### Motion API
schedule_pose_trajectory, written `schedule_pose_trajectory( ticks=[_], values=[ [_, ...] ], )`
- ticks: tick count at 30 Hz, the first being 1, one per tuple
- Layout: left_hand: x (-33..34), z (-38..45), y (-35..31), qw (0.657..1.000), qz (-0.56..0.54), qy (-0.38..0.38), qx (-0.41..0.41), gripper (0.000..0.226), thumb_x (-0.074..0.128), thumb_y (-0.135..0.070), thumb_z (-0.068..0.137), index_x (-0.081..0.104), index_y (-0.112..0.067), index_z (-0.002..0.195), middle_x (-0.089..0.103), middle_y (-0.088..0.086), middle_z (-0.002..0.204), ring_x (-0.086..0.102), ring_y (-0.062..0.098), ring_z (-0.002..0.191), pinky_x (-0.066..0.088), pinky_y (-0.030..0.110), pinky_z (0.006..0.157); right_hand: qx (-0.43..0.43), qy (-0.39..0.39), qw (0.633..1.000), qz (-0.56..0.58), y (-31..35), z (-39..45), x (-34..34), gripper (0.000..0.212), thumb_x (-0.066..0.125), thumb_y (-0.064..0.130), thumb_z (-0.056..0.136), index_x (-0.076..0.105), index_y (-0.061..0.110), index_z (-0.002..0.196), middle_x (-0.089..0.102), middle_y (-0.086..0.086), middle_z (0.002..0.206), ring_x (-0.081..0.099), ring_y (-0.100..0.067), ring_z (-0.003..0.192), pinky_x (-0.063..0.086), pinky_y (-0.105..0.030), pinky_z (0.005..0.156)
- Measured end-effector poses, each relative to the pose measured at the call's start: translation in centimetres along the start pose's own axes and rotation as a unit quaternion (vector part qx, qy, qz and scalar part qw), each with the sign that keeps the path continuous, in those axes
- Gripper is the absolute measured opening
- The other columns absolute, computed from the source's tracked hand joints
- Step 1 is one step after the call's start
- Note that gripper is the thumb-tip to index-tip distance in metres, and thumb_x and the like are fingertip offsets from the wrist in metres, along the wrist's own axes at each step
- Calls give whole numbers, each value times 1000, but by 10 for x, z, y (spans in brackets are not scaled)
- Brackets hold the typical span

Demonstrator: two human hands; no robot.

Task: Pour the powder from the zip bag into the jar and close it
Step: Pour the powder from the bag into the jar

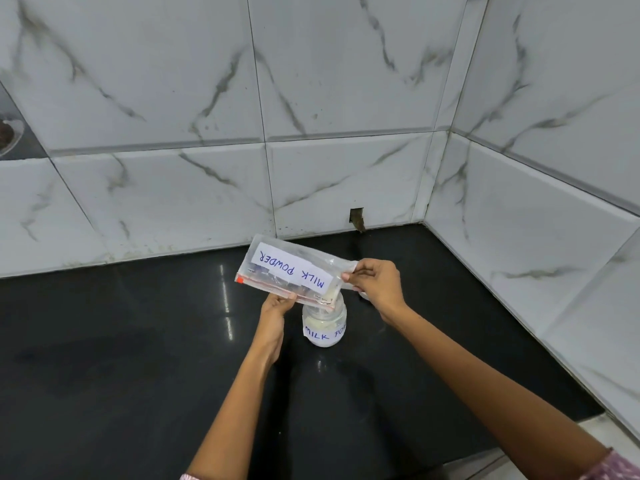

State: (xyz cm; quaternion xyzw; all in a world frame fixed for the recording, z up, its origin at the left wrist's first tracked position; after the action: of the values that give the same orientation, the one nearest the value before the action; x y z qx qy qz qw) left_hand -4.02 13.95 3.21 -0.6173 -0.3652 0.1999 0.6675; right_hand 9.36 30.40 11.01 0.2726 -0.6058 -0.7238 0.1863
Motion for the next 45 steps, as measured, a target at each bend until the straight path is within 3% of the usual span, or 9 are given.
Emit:
schedule_pose_trajectory(
  ticks=[12, 16, 19, 22, 25, 27, 34, 41, 45],
  values=[
    [0, -3, 0, 1000, -6, -1, 2, 18, 59, -15, 91, 68, -21, 106, 73, -10, 107, 63, -5, 101, 36, 19, 88, 20, 19, 997, 71, -11, -9, 2, 11, 71, 5, 83, 66, 0, 91, 75, -9, 88, 73, -12, 79, 53, -16, 61],
    [-1, -6, 4, 1000, -27, -4, -10, 28, 64, -43, 84, 74, -25, 103, 73, -5, 110, 63, 3, 107, 35, 26, 96, 43, 20, 995, 89, -12, -8, 0, 6, 69, 5, 85, 66, 7, 89, 73, -3, 84, 73, -6, 74, 51, -12, 56],
    [-14, -3, 20, 993, -99, -37, -55, 53, 35, -62, 92, 72, -25, 102, 73, 3, 110, 61, 13, 113, 19, 37, 106, 54, 25, 993, 97, -15, -7, 0, 7, 69, 4, 84, 67, 7, 90, 74, -4, 83, 73, -8, 76, 53, -14, 57],
    [-26, 0, 32, 985, -123, -70, -99, 48, 27, -46, 99, 66, -18, 101, 71, 4, 110, 59, 14, 112, 10, 46, 113, 63, 36, 993, 89, -17, -6, -1, 14, 70, 7, 83, 66, 2, 96, 74, -8, 88, 73, -10, 81, 58, -18, 65],
    [-29, 4, 28, 989, -90, -78, -93, 19, 51, -21, 94, 69, -23, 102, 73, -6, 101, 64, 9, 103, 25, 41, 108, 67, 44, 993, 91, -19, -6, -1, 12, 70, 7, 84, 66, 3, 94, 74, -10, 90, 73, -12, 82, 58, -18, 68],
    [-24, 8, 27, 991, -85, -56, -91, 25, 57, -11, 91, 68, -23, 109, 73, -8, 104, 64, 11, 103, 30, 39, 102, 73, 45, 992, 95, -19, -5, 0, 11, 70, 7, 84, 66, 3, 94, 74, -12, 91, 74, -13, 83, 58, -18, 67],
    [-14, 21, 30, 990, -77, -57, -100, 18, 64, -4, 86, 70, -22, 85, 72, -15, 72, 56, 8, 80, 33, 33, 84, 89, 35, 991, 92, -19, -3, 3, 18, 69, 5, 84, 66, 0, 100, 74, -15, 95, 73, -16, 85, 58, -18, 67],
    [-20, 27, 18, 993, -46, -95, -49, 20, 67, 2, 81, 72, -9, 97, 76, -2, 86, 69, -2, 78, 49, 11, 72, 38, 0, 996, 85, -11, -3, -4, 6, 69, 4, 84, 68, 8, 88, 75, -7, 84, 74, -15, 81, 59, -20, 70],
    [-21, 24, 14, 988, -51, -137, -51, 16, 64, 8, 81, 69, -3, 90, 69, -3, 70, 64, -5, 58, 49, 8, 62, 40, -10, 998, 55, -15, -6, -1, 13, 69, 4, 84, 67, 0, 96, 75, -10, 90, 74, -17, 86, 59, -25, 75]
  ],
)
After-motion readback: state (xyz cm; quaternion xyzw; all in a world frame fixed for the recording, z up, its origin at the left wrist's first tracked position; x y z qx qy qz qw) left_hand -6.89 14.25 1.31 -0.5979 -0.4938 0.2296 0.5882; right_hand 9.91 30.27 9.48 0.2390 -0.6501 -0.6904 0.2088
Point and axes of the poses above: each hand's wrist, its own z-axis towards the middle knuckle, its own x-axis out of the palm, y = z × x, the point moved 8 cm from there along z, towards the middle knuckle
